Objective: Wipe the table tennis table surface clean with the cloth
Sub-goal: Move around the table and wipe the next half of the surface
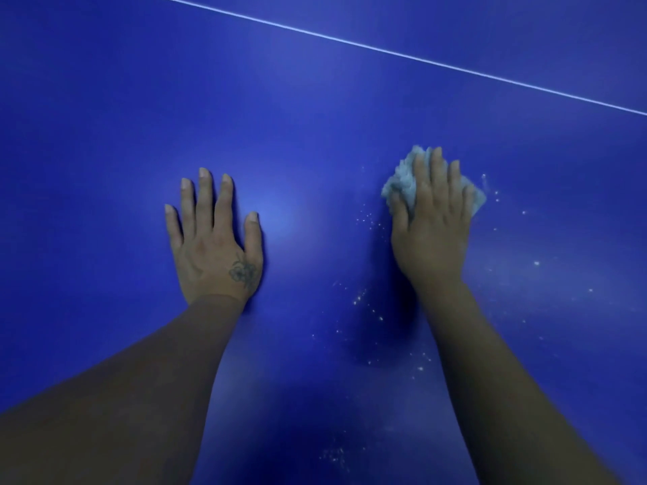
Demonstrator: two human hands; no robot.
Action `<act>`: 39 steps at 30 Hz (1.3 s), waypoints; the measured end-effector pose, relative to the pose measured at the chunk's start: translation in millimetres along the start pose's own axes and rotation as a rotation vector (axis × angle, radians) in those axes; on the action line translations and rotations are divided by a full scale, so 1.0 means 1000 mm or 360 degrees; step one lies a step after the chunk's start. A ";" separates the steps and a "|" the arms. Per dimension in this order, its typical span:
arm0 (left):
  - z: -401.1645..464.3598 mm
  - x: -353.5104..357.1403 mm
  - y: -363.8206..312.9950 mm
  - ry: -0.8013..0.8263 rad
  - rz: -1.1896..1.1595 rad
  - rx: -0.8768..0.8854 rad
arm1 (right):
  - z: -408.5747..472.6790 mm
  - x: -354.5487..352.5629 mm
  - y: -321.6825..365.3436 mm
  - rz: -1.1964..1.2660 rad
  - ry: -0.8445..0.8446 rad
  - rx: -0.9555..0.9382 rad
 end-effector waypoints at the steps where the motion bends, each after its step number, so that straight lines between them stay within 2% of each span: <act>1: 0.000 0.000 0.001 0.0005 0.0006 0.0000 | -0.019 -0.002 0.006 0.0001 0.0000 -0.0017; 5: 0.000 -0.002 -0.001 0.0014 -0.0008 -0.0008 | -0.057 -0.002 0.013 -0.0031 0.0074 -0.0023; 10: 0.001 -0.003 -0.001 0.0009 -0.0004 -0.0020 | 0.039 0.007 0.006 -0.0114 -0.0034 -0.0028; 14: -0.001 -0.002 0.000 -0.0020 -0.0010 -0.0009 | 0.086 0.027 0.017 -0.0062 0.0091 0.0040; 17: 0.000 -0.003 -0.001 -0.0030 -0.0012 0.0017 | 0.062 0.027 0.047 -0.0103 0.0059 -0.0152; 21: 0.001 -0.001 0.000 -0.0017 -0.0025 0.0034 | -0.039 0.028 0.108 -0.0008 0.0089 -0.0581; 24: -0.012 -0.005 0.001 0.0042 -0.0040 0.0205 | -0.096 0.018 0.123 0.0071 0.0157 -0.0778; 27: -0.055 -0.009 0.024 0.0071 -0.0006 0.0363 | -0.080 0.017 0.114 0.0033 0.0144 -0.0762; 31: -0.096 -0.017 0.046 -0.0012 -0.0044 0.0374 | -0.055 0.022 0.111 0.0019 0.0149 -0.0565; 36: -0.092 -0.016 0.047 -0.0021 -0.0075 0.0331 | -0.111 0.025 0.153 0.0122 0.0302 -0.0839; 39: -0.092 -0.016 0.047 -0.0022 -0.0093 0.0341 | -0.088 0.024 0.145 0.0094 0.0315 -0.1015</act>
Point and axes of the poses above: each hand's wrist, its own z-axis towards the middle knuckle, its own x-axis out of the palm, y = z × x, the point moved 9 cm from there along z, towards the middle knuckle, and after that the axes turned 9 degrees about -x, right-handed, at the moved point
